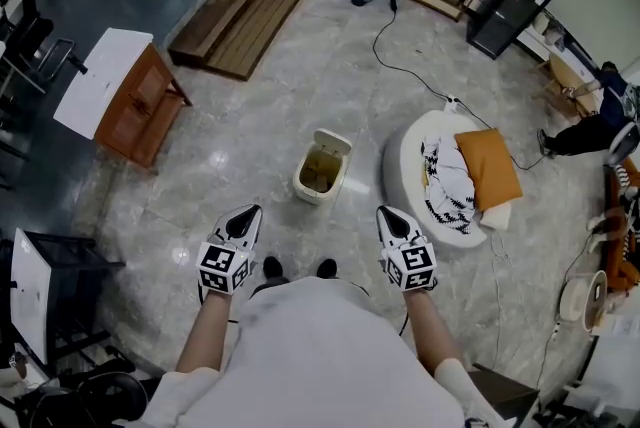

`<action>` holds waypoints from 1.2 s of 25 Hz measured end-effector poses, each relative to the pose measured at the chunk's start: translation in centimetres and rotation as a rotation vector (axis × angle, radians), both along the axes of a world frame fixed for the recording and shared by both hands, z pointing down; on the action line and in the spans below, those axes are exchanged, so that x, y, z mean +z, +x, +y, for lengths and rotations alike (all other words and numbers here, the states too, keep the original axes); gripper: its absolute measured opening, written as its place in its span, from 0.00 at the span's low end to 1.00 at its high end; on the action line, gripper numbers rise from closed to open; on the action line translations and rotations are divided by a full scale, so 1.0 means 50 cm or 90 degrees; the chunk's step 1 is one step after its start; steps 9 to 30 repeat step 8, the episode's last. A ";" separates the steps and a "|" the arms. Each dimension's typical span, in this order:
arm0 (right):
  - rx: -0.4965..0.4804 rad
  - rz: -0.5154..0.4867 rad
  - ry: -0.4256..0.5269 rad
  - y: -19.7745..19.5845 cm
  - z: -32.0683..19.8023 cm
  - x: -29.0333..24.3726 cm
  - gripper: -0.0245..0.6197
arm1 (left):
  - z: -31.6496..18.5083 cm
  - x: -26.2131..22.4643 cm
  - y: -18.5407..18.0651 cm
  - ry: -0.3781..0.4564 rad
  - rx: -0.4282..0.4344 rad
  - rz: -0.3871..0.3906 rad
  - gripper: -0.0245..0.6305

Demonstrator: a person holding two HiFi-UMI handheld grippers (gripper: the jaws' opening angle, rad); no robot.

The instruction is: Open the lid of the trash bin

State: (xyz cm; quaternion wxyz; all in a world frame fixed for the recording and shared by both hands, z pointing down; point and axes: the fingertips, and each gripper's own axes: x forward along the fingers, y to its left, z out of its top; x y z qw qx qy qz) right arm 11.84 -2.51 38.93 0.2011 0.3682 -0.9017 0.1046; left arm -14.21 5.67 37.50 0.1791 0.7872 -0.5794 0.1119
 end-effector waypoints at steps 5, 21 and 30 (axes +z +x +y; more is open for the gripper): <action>0.008 0.001 0.001 -0.007 0.001 -0.003 0.09 | 0.003 0.004 -0.011 -0.004 0.002 0.007 0.07; 0.012 0.001 0.002 -0.012 0.004 -0.001 0.09 | 0.007 0.010 -0.016 -0.004 0.003 0.009 0.07; 0.012 0.001 0.002 -0.012 0.004 -0.001 0.09 | 0.007 0.010 -0.016 -0.004 0.003 0.009 0.07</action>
